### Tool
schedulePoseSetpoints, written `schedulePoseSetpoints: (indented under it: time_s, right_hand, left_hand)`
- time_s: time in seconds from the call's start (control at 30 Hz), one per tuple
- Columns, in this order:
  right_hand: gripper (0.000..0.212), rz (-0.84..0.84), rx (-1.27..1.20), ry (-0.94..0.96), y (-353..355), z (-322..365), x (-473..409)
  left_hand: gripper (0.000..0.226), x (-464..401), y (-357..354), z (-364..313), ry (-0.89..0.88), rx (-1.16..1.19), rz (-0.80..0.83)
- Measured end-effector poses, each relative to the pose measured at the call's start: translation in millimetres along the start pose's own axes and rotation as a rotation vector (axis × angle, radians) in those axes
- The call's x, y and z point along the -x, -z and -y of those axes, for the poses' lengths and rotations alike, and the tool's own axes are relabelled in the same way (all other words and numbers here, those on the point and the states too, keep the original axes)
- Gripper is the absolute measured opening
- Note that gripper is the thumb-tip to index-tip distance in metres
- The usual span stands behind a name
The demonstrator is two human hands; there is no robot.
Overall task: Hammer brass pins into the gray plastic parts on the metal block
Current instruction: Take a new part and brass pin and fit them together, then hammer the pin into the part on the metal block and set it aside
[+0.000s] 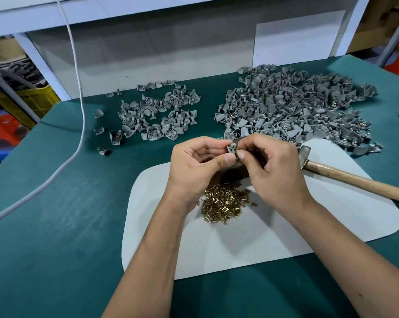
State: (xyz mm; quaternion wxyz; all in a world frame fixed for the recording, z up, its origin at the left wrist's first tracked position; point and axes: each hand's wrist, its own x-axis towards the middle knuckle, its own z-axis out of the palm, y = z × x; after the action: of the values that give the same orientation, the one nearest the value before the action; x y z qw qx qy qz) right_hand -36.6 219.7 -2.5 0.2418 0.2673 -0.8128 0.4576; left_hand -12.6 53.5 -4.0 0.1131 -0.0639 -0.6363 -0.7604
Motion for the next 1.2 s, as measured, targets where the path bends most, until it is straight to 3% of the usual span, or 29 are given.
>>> schedulePoseSetpoints:
  time_s: [0.17, 0.33, 0.47, 0.53, 0.73, 0.9, 1.0, 1.1, 1.2]
  right_hand:
    - [0.006, 0.114, 0.076, -0.027, 12, 3, -3]
    - [0.007, 0.177, 0.164, -0.219, 60, -19, -18]
    - [0.024, 0.522, 0.623, -0.447, 106, -51, -24]
    - [0.022, 0.661, 0.695, -0.503, 111, -57, -22]
    - [0.017, 0.642, 0.639, -0.457, 111, -57, -25]
    - [0.024, 0.403, 0.404, -0.328, 97, -28, -37]
    - [0.014, 0.454, 0.235, -0.273, 74, -4, -37]
    - [0.028, 0.5, 0.341, -0.181, 54, 7, -36]
    - [0.027, 0.373, 0.285, -0.128, 52, 13, -42]
  left_hand:
    - [0.031, 0, -4, 0, -0.033, -0.114, 0.004]
    - [0.028, 0, -8, 4, -0.099, -0.387, -0.061]
    - [0.017, -2, -2, 7, -0.085, -0.67, -0.171]
    - [0.017, -3, 1, 8, -0.065, -0.735, -0.19]
    - [0.011, -4, 1, 6, -0.022, -0.693, -0.192]
    - [0.009, -6, 5, 8, 0.019, -0.634, -0.164]
    - [0.01, -6, 7, 7, 0.021, -0.621, -0.141]
    - [0.012, -7, 8, 5, 0.039, -0.6, -0.126]
    - [0.015, -7, 8, 6, 0.043, -0.563, -0.121]
